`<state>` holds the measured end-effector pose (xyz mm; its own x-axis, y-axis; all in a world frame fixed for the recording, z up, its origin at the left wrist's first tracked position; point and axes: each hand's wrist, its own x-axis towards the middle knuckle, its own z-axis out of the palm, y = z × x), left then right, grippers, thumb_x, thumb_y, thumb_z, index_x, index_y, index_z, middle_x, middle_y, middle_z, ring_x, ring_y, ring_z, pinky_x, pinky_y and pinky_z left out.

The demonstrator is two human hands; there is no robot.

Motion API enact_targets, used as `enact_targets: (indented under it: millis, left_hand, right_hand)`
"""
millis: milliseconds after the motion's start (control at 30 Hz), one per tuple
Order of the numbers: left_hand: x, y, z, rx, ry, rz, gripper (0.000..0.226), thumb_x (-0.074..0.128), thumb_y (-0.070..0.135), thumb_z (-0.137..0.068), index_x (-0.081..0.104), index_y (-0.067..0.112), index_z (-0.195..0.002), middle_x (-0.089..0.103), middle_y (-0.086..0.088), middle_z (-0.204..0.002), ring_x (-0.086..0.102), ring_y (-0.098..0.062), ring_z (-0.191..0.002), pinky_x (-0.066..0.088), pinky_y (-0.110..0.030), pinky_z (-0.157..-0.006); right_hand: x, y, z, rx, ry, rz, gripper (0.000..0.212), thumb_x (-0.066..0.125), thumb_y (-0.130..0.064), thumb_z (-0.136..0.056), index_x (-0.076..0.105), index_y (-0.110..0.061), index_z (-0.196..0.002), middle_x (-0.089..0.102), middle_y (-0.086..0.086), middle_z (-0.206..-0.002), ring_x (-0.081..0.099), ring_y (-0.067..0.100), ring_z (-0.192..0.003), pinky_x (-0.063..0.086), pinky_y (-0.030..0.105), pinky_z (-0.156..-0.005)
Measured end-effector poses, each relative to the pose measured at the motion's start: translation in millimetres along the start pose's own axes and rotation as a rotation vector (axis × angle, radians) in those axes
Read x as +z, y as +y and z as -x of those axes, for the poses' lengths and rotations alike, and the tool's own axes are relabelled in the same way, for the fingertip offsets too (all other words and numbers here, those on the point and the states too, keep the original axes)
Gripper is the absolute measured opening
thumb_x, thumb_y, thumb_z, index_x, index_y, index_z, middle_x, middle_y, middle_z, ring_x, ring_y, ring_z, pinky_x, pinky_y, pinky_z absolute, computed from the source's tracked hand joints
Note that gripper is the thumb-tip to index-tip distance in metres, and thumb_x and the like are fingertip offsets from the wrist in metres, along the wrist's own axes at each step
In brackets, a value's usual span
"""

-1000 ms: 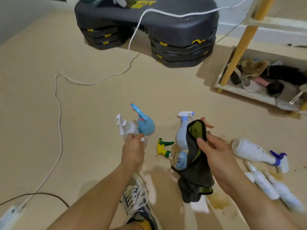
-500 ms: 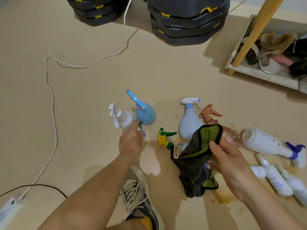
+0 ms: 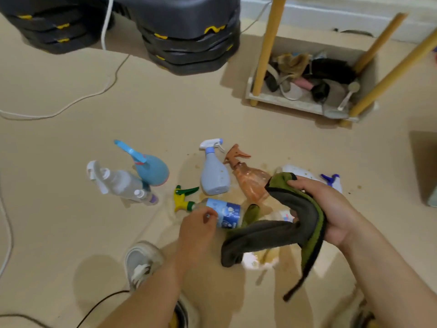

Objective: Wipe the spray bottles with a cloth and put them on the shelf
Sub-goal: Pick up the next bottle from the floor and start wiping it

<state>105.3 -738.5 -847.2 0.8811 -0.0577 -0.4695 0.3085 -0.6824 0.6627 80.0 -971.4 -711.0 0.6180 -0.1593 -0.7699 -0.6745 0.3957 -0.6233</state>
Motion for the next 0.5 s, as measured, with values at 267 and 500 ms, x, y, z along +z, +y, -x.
enact_targets:
  millis: [267,500]
  left_hand:
    - [66.5,42.7,2.8,0.23,-0.134,-0.231,0.016,0.054,0.012,-0.092,0.067,0.021,-0.091,0.064,0.005,-0.086,0.06,-0.017,-0.086,0.046,-0.027,-0.073]
    - [128.1,73.4,-20.0,0.464,-0.304,-0.636,0.031,0.051,0.032,-0.098,0.056,0.022,-0.128,0.061,0.0,-0.123,0.054,-0.02,-0.114,0.045,-0.034,-0.09]
  right_hand:
    - [-94.6,35.0,-4.0,-0.098,0.434,0.232,0.025,0.049,-0.011,-0.1,0.071,-0.011,-0.09,0.073,0.018,-0.089,0.068,0.032,-0.078,0.056,0.047,-0.08]
    - [-106.9,106.4,-41.5,-0.166,0.581,0.331,0.022,0.048,-0.011,-0.101,0.069,-0.01,-0.093,0.071,0.009,-0.089,0.063,0.028,-0.089,0.045,0.032,-0.074]
